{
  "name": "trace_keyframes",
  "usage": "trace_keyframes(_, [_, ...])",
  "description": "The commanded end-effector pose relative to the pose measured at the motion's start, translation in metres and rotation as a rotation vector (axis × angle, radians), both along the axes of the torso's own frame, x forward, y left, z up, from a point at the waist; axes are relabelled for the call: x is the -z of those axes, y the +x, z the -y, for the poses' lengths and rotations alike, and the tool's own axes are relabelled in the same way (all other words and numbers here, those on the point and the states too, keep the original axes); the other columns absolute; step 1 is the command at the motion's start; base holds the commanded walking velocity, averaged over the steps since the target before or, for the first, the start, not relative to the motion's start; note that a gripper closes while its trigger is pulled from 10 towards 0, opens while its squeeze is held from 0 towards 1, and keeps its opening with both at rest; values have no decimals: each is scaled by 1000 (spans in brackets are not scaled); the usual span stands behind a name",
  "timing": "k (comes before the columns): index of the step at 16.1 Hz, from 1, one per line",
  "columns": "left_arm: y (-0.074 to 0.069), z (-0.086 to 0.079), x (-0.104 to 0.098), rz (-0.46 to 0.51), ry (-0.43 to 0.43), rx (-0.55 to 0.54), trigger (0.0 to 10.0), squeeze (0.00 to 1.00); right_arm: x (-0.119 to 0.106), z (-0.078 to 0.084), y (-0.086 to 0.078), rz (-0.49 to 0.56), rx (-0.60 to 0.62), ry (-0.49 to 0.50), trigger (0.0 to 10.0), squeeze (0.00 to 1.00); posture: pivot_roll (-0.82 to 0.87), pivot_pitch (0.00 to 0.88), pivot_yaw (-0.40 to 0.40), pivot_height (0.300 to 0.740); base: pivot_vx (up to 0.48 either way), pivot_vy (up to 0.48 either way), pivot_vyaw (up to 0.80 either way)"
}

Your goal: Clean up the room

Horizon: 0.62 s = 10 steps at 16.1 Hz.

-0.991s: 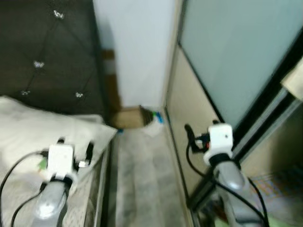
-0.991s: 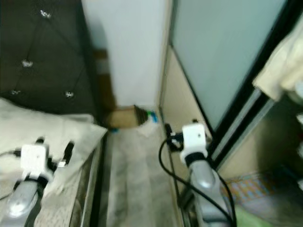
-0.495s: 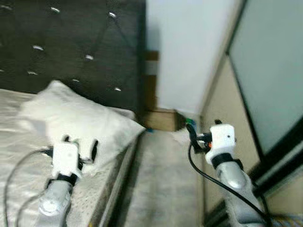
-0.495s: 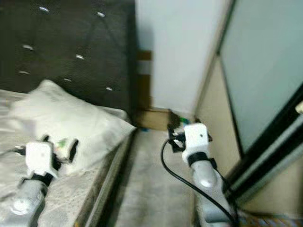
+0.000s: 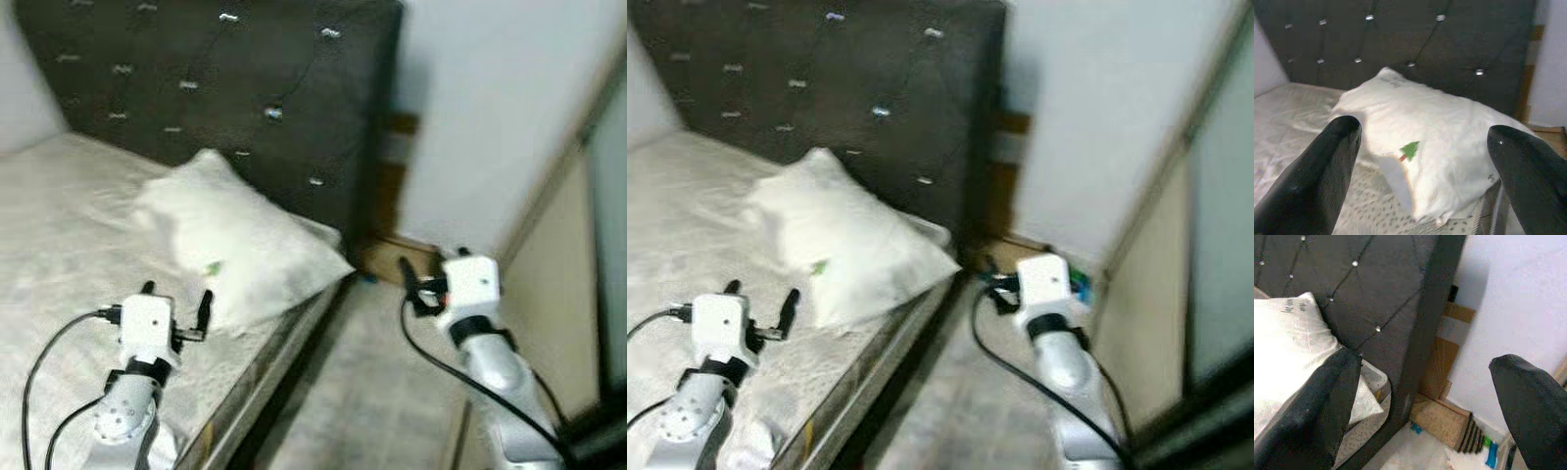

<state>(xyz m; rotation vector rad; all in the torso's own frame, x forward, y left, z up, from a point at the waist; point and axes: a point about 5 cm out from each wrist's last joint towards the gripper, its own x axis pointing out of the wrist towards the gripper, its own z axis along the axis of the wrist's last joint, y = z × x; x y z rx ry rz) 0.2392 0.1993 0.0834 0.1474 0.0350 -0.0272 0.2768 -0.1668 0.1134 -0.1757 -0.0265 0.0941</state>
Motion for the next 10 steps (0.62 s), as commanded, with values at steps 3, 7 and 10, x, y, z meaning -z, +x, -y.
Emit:
trace_keyframes(3, [1,-6,0,-2,21,-21,10000,0,-3,-9,3,11,-32,17,10000,0,-88,0,-68,740,0,0,800])
trace_keyframes(7, [0,-6,0,0,24,-22,10000,0,-3,-11,4,13,-40,17,10000,0,-83,0,-70,740,0,0,800])
trace_keyframes(10, [1,-5,0,0,26,-19,10000,0,-3,-12,5,13,-44,20,10000,0,-81,0,-69,740,0,0,800])
